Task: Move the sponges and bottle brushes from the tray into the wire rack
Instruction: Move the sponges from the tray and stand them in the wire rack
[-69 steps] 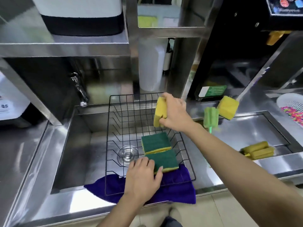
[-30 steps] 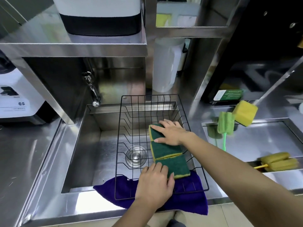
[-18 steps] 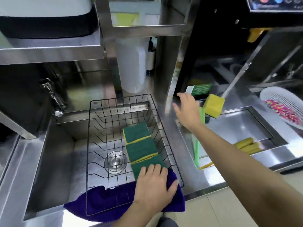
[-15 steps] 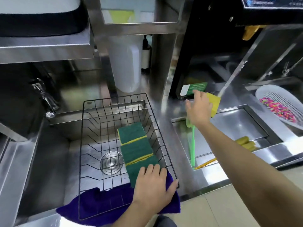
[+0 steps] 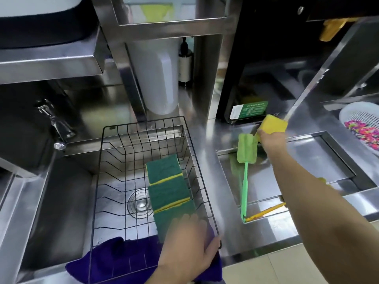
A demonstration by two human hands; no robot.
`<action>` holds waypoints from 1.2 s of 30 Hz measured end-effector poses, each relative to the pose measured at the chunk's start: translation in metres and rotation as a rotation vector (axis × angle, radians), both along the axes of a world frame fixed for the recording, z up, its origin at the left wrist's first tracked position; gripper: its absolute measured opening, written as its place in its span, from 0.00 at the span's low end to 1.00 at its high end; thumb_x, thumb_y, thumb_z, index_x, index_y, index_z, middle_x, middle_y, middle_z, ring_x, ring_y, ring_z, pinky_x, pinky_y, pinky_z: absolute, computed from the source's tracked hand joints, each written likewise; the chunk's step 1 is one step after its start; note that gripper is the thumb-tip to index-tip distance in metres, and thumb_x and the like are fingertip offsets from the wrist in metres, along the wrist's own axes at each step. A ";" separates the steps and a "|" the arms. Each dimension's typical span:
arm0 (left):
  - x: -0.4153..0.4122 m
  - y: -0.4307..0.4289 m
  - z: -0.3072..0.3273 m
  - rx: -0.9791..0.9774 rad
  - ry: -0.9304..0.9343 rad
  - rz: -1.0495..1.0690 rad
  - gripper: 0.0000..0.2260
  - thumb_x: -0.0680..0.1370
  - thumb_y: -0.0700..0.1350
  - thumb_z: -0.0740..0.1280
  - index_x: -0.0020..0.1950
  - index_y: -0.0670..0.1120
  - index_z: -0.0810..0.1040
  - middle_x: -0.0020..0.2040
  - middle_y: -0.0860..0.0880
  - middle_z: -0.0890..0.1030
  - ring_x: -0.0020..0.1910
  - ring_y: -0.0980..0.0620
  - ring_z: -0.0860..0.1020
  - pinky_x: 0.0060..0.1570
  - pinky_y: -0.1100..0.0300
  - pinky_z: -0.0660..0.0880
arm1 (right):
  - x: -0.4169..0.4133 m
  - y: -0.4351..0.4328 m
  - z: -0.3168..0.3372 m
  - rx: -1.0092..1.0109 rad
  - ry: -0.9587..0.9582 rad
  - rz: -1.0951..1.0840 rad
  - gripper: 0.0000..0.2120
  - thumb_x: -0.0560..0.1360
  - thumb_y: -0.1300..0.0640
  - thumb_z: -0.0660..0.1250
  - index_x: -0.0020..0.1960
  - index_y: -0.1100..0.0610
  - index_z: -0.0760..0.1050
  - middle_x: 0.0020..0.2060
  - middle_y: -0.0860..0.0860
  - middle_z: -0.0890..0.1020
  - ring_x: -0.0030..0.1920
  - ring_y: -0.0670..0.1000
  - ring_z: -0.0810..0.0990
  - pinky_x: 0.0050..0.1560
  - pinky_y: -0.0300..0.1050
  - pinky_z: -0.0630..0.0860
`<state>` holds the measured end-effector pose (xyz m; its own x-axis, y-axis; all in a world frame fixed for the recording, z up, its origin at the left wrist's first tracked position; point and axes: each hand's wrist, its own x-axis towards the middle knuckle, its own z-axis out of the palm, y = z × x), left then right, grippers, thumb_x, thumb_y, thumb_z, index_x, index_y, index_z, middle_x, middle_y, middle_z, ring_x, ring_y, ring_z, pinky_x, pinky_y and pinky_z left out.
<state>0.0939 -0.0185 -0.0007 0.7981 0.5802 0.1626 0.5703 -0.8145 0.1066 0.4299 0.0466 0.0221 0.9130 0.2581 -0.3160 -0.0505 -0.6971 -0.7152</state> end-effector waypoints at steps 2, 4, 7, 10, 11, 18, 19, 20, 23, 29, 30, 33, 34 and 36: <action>0.000 0.000 0.000 -0.004 0.001 -0.005 0.20 0.75 0.60 0.57 0.37 0.46 0.77 0.35 0.49 0.76 0.35 0.47 0.74 0.35 0.53 0.74 | 0.005 0.000 -0.003 0.112 0.076 -0.074 0.35 0.66 0.42 0.73 0.61 0.64 0.68 0.49 0.56 0.74 0.47 0.55 0.73 0.46 0.50 0.69; 0.000 0.000 0.000 -0.006 0.008 -0.005 0.20 0.75 0.60 0.57 0.37 0.46 0.76 0.35 0.49 0.76 0.35 0.47 0.74 0.35 0.53 0.74 | 0.005 -0.003 0.001 0.124 0.094 -0.118 0.37 0.60 0.44 0.77 0.59 0.64 0.70 0.55 0.57 0.75 0.45 0.55 0.72 0.43 0.49 0.70; 0.001 0.000 0.000 -0.019 0.013 -0.003 0.19 0.75 0.60 0.58 0.37 0.46 0.76 0.35 0.49 0.75 0.35 0.47 0.74 0.35 0.53 0.74 | 0.000 -0.009 0.011 0.156 0.056 -0.161 0.40 0.64 0.51 0.78 0.67 0.64 0.63 0.66 0.61 0.66 0.52 0.57 0.73 0.55 0.54 0.76; 0.001 0.000 0.001 -0.031 -0.006 0.001 0.19 0.75 0.60 0.57 0.38 0.46 0.77 0.35 0.49 0.75 0.36 0.47 0.74 0.35 0.52 0.74 | -0.010 -0.016 0.020 0.325 -0.008 -0.195 0.37 0.65 0.54 0.77 0.66 0.61 0.61 0.64 0.58 0.65 0.52 0.57 0.71 0.58 0.59 0.77; 0.001 0.000 0.001 -0.033 -0.014 0.002 0.19 0.75 0.60 0.57 0.38 0.46 0.77 0.35 0.49 0.75 0.35 0.47 0.74 0.35 0.53 0.74 | -0.015 -0.019 0.025 0.378 -0.034 -0.179 0.34 0.66 0.55 0.76 0.64 0.60 0.61 0.61 0.57 0.67 0.51 0.57 0.72 0.53 0.59 0.78; -0.001 0.002 -0.001 -0.063 -0.065 0.026 0.21 0.75 0.60 0.55 0.37 0.47 0.78 0.34 0.50 0.75 0.35 0.48 0.74 0.35 0.53 0.74 | -0.059 -0.030 0.048 0.512 -0.174 0.108 0.30 0.70 0.57 0.70 0.66 0.53 0.57 0.55 0.56 0.74 0.44 0.59 0.80 0.31 0.47 0.78; -0.002 0.002 -0.001 -0.071 -0.077 0.029 0.20 0.75 0.60 0.55 0.37 0.47 0.78 0.34 0.50 0.75 0.35 0.48 0.74 0.35 0.54 0.74 | -0.067 -0.029 0.051 0.490 -0.218 0.152 0.33 0.68 0.57 0.71 0.67 0.52 0.58 0.57 0.56 0.73 0.48 0.60 0.79 0.37 0.50 0.81; -0.003 0.002 -0.002 -0.079 -0.089 0.032 0.20 0.74 0.59 0.56 0.37 0.47 0.78 0.34 0.51 0.76 0.35 0.49 0.74 0.36 0.54 0.74 | -0.076 -0.028 0.054 0.468 -0.253 0.183 0.34 0.66 0.58 0.72 0.67 0.53 0.59 0.59 0.55 0.72 0.52 0.60 0.78 0.42 0.51 0.82; -0.009 0.005 -0.002 -0.086 -0.119 0.049 0.19 0.74 0.59 0.56 0.37 0.47 0.78 0.35 0.51 0.76 0.35 0.49 0.75 0.36 0.55 0.73 | -0.101 -0.021 0.060 0.435 -0.321 0.299 0.34 0.66 0.61 0.73 0.67 0.55 0.63 0.60 0.56 0.71 0.56 0.57 0.74 0.53 0.57 0.79; -0.037 0.024 -0.003 -0.055 -0.161 0.164 0.18 0.74 0.57 0.56 0.36 0.46 0.78 0.34 0.50 0.77 0.35 0.48 0.76 0.37 0.55 0.73 | -0.154 0.007 0.064 0.235 -0.460 0.654 0.29 0.71 0.68 0.67 0.70 0.57 0.64 0.63 0.59 0.69 0.60 0.59 0.72 0.56 0.46 0.68; -0.041 0.026 -0.003 -0.052 -0.164 0.188 0.18 0.74 0.56 0.57 0.36 0.46 0.78 0.34 0.49 0.77 0.35 0.48 0.76 0.36 0.55 0.73 | -0.163 0.014 0.063 0.208 -0.479 0.727 0.29 0.71 0.69 0.66 0.70 0.57 0.64 0.63 0.59 0.68 0.60 0.60 0.72 0.57 0.49 0.69; -0.046 0.028 -0.002 -0.043 -0.170 0.227 0.18 0.74 0.55 0.56 0.36 0.45 0.79 0.35 0.49 0.78 0.35 0.48 0.76 0.37 0.56 0.73 | -0.182 0.035 0.052 0.098 -0.525 0.893 0.30 0.71 0.69 0.64 0.71 0.55 0.63 0.66 0.57 0.66 0.59 0.62 0.74 0.56 0.52 0.72; -0.046 0.028 -0.002 -0.032 -0.168 0.218 0.18 0.74 0.54 0.56 0.36 0.45 0.79 0.35 0.49 0.78 0.36 0.48 0.76 0.37 0.55 0.73 | -0.187 0.043 0.048 0.059 -0.543 0.933 0.30 0.71 0.69 0.64 0.70 0.54 0.63 0.66 0.56 0.65 0.57 0.63 0.75 0.53 0.53 0.74; -0.046 0.026 -0.003 -0.005 -0.162 0.195 0.17 0.75 0.53 0.56 0.36 0.46 0.78 0.35 0.48 0.77 0.36 0.47 0.75 0.38 0.54 0.73 | -0.197 0.056 0.042 -0.019 -0.577 1.002 0.30 0.72 0.70 0.62 0.70 0.53 0.62 0.69 0.55 0.63 0.52 0.65 0.77 0.49 0.54 0.76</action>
